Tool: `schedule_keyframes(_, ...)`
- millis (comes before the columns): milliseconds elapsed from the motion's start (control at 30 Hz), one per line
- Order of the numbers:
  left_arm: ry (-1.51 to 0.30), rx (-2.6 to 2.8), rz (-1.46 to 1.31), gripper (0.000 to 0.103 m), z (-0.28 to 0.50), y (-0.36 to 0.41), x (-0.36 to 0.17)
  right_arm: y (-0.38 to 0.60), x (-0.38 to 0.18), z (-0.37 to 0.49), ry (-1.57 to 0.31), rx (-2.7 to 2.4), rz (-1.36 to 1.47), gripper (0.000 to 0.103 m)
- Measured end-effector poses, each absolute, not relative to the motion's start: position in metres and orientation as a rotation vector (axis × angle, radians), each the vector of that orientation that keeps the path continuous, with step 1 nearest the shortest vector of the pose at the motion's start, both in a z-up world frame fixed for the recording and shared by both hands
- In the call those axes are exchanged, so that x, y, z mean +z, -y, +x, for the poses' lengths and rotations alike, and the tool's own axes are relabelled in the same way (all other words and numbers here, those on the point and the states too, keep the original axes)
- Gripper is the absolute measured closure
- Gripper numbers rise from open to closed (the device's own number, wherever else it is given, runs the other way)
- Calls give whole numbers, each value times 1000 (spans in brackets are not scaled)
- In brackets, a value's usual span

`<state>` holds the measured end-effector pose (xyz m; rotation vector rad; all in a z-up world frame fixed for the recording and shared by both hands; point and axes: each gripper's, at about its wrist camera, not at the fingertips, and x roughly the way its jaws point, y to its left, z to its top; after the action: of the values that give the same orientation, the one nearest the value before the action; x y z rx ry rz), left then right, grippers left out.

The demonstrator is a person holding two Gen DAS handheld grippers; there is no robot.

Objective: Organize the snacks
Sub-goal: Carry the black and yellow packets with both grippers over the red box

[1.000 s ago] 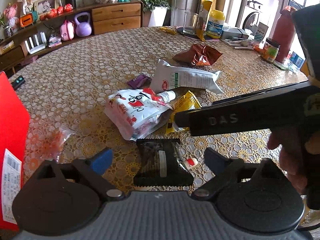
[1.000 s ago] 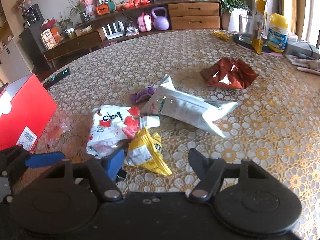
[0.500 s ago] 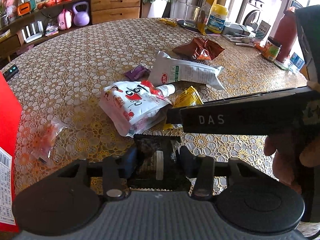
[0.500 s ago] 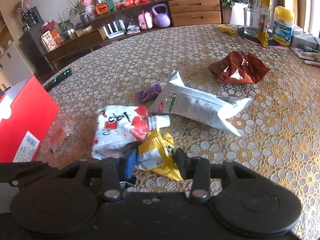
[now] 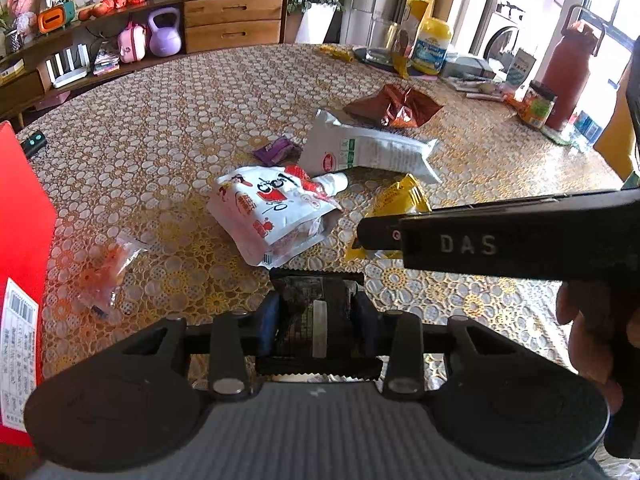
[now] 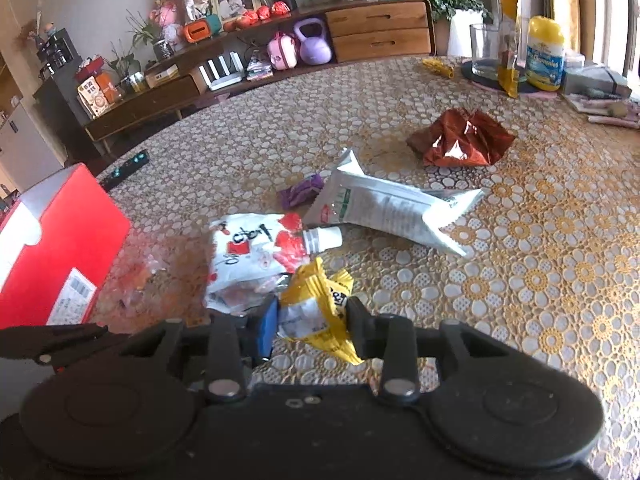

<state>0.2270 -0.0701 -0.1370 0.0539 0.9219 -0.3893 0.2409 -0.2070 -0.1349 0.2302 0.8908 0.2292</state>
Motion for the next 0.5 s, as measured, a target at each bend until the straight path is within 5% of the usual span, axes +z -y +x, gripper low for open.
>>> schedule_keyframes(500,-888,-367,-28,64,190,39,-89,201,-78,185,-823,251,212,68)
